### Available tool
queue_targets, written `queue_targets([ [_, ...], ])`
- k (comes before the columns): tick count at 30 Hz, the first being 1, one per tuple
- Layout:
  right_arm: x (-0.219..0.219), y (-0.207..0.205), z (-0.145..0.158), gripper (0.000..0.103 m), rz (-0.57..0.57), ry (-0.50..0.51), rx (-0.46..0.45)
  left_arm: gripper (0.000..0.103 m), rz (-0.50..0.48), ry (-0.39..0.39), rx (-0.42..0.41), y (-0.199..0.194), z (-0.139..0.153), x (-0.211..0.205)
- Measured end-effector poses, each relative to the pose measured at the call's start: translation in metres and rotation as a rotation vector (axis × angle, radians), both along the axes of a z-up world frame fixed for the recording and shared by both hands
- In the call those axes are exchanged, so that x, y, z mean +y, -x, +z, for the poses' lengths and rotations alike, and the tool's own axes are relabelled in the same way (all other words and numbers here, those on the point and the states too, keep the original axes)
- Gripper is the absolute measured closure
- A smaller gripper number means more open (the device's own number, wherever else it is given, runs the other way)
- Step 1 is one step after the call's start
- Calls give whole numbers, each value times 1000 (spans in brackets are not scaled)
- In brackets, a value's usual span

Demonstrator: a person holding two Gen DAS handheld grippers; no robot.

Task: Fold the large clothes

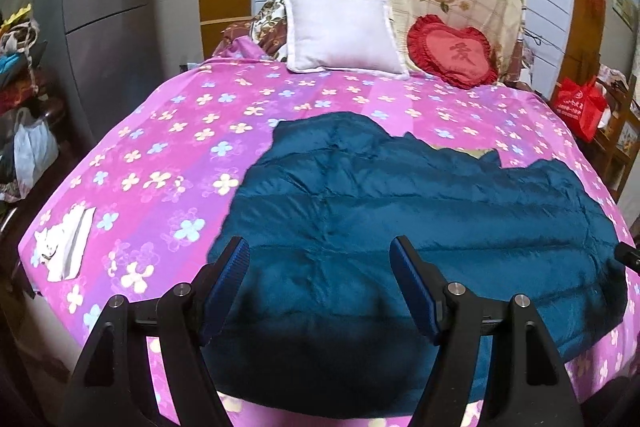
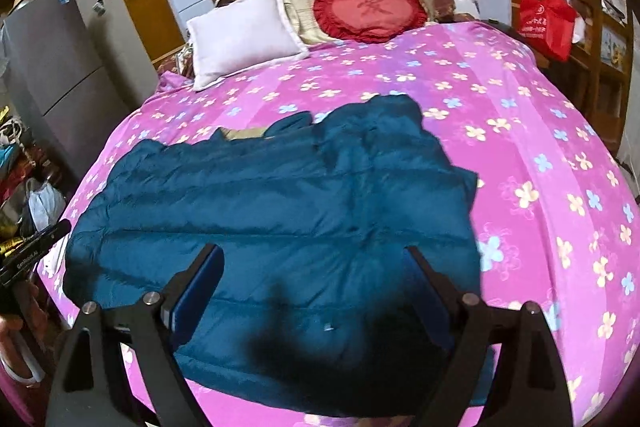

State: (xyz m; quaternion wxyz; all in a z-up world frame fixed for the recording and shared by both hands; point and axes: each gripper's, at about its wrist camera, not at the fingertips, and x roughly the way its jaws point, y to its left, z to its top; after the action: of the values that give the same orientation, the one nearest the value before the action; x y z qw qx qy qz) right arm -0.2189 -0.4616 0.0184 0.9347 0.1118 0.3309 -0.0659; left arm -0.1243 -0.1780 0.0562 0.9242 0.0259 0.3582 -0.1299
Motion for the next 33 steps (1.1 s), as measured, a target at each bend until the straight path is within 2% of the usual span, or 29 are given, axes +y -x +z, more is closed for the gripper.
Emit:
queue_targets([
  [2,6,0,-3,6,-2,-3,-2,48,-8,-4,3,5,-2,-6],
  [6,17,-3,-11,6,-7,-10,3,48,-18,-14,-1,13,-6,-15],
  [19,56,-12,-18,6,17,80,16,48,-22,-30,0,25,-17,-33],
  [33,72,-14,-22,6,7,104,17,48,-47,-111,-90,42,-16,-52],
])
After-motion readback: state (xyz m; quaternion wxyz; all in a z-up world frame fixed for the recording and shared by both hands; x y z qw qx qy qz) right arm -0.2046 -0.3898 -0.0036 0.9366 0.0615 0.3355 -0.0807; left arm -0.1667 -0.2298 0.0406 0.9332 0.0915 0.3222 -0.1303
